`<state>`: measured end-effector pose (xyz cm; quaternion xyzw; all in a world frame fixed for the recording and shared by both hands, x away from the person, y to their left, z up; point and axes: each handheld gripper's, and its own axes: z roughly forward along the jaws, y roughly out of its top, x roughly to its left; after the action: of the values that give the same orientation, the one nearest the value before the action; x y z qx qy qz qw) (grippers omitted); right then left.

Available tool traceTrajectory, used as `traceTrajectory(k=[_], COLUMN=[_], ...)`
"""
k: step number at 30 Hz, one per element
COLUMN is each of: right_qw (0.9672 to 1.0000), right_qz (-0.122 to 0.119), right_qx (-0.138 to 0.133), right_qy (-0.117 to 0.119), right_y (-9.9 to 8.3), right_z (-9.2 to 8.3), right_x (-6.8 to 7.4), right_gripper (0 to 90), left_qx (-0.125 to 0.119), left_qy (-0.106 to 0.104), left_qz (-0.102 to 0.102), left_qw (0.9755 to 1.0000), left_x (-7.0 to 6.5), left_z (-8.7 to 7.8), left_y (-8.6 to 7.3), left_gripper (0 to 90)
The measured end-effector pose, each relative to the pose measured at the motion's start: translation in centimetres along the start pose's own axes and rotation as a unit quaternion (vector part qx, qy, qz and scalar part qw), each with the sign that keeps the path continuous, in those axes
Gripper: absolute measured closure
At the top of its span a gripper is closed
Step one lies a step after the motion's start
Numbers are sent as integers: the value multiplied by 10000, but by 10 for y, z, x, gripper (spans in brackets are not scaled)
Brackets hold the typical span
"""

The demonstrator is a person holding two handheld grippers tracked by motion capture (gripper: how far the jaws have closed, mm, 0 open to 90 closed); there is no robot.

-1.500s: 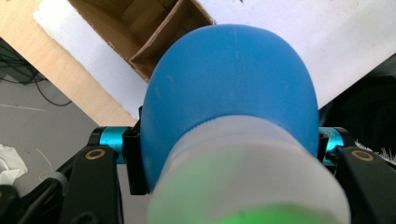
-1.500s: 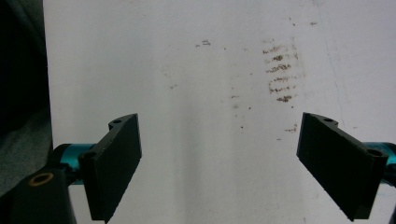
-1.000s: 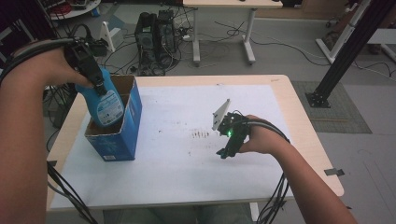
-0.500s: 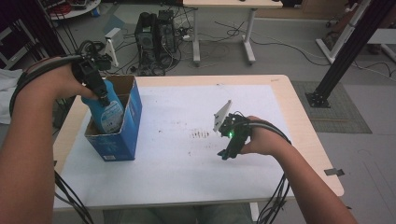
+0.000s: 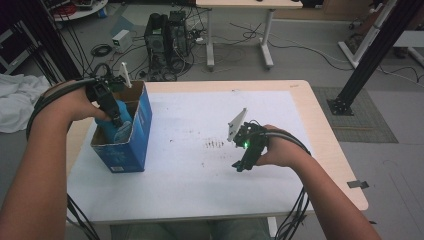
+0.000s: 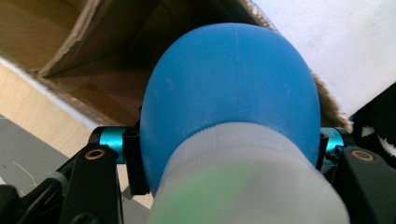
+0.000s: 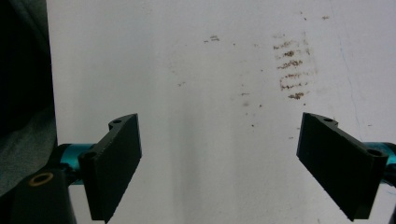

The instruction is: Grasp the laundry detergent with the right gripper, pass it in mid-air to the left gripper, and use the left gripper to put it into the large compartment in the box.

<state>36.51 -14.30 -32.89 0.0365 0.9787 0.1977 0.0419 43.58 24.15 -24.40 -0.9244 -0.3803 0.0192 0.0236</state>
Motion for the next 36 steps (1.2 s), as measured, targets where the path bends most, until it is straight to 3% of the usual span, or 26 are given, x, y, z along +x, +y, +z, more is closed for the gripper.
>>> traceTrajectory(k=[20,33,34,36], right_qw=[10000,10000,10000,10000], right_qz=[39,33,35,52], right_qx=[40,43,16,1], right_qy=[9,-2,-10,-22], right_y=[-2,-2,-2,-2], right_z=[9,11,10,10], right_x=[-2,-2,-2,-2], right_gripper=[132,132,132,132], left_qx=[105,76,-6,33], left_qy=[-8,-36,-32,4], left_qz=[85,107,31,101], left_qw=[9999,9999,10000,9999], left_x=[4,6,4,3], left_z=[34,43,44,45], left_y=[3,3,3,4], left_gripper=[382,382,382,382])
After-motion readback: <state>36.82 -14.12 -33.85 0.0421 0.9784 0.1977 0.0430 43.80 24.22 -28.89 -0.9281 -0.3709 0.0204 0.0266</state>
